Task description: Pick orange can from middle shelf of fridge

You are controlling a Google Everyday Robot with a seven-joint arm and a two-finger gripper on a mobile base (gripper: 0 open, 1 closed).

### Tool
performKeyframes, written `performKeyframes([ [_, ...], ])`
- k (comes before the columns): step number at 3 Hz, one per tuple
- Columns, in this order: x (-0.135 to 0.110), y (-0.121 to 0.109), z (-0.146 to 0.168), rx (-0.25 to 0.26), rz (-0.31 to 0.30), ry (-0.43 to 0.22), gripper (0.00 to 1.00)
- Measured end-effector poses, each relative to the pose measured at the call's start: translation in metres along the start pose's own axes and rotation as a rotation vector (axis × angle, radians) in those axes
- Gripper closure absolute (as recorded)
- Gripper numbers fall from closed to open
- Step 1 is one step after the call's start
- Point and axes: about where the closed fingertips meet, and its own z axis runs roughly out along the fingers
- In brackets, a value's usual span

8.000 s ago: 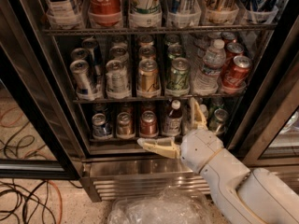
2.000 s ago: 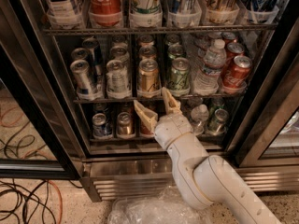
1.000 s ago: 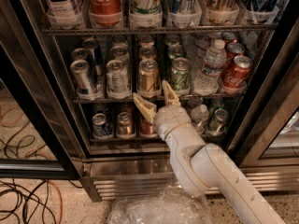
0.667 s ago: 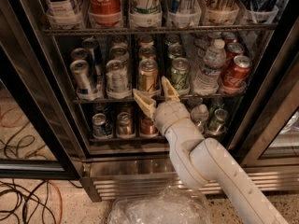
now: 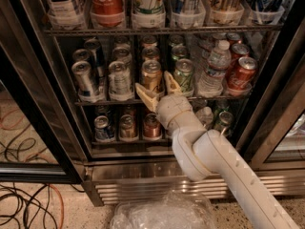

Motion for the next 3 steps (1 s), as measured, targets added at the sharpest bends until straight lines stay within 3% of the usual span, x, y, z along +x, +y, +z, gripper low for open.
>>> performKeyframes([
  [3,0.0,-0.005,0.039,-0.029,0.004,0.004,0.34],
])
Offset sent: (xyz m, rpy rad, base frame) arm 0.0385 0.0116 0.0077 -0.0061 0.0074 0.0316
